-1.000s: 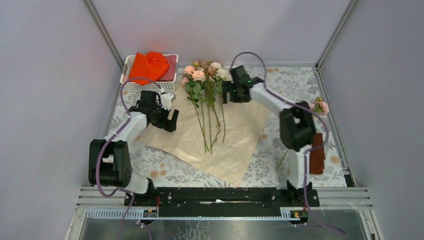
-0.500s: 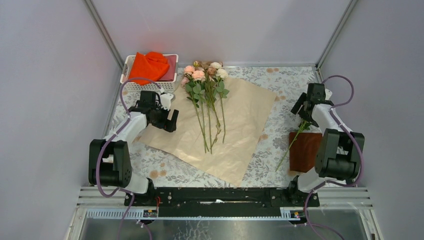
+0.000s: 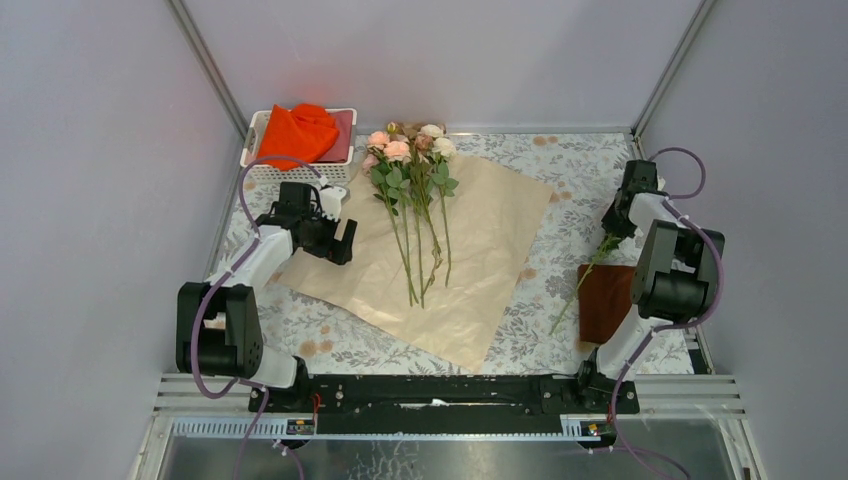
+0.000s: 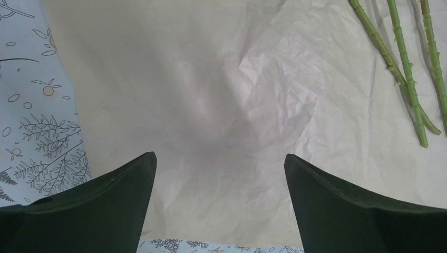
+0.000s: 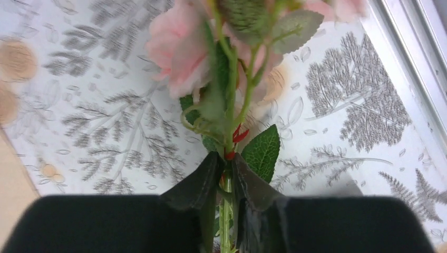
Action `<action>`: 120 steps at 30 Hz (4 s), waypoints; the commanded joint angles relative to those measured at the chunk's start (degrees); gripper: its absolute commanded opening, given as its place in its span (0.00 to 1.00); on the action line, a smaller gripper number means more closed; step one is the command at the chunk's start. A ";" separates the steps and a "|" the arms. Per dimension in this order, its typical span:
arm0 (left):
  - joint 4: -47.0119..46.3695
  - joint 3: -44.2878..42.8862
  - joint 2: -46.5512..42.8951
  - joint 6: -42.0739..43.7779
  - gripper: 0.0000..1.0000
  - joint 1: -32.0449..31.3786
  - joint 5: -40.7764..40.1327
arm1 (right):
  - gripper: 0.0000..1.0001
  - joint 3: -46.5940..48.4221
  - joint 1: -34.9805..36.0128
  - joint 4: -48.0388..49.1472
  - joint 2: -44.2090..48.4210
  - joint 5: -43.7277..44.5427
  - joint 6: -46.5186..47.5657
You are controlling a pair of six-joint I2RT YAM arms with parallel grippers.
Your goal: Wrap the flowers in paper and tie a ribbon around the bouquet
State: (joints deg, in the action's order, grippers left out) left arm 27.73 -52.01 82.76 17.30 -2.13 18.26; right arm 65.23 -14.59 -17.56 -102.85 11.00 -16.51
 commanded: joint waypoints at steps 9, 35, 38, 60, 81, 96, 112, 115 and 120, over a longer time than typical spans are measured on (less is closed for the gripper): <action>-1.50 -0.25 -1.31 -0.30 0.98 0.80 -0.48 | 0.00 5.26 7.43 5.76 21.45 -7.79 4.22; 0.27 0.58 5.82 1.47 0.98 13.02 -9.71 | 0.83 59.40 47.63 -6.96 -30.63 -9.01 1.60; 0.00 0.88 6.38 1.75 0.98 13.03 -9.52 | 0.94 48.87 46.49 -5.44 -21.67 -5.18 5.89; 12.13 6.11 -13.46 31.19 0.99 -50.67 -1.52 | 0.84 -5.41 39.55 -1.44 15.18 -28.37 -1.36; -22.29 34.64 -20.17 51.09 0.98 -53.64 -27.12 | 0.79 -16.19 40.69 5.28 18.30 -32.83 -5.56; -16.58 28.22 -22.36 31.85 0.00 -50.08 -18.58 | 0.80 -12.44 41.13 1.48 20.38 -38.04 5.46; -14.48 21.10 -24.01 12.66 0.00 -34.81 -7.68 | 0.88 -16.35 40.67 8.98 35.81 -58.02 30.87; -15.10 20.17 -22.99 10.11 0.00 -30.22 -6.53 | 0.88 -24.19 40.69 15.47 39.13 -64.05 36.26; -12.82 17.86 -19.16 7.75 0.00 -20.67 2.76 | 0.91 -29.28 40.69 23.70 39.80 -63.81 38.51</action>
State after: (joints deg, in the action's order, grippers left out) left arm 15.42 -31.20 61.39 28.86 -28.38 13.58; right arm 37.69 25.93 -3.60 -62.98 -49.12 16.73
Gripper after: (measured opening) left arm 0.007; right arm 0.900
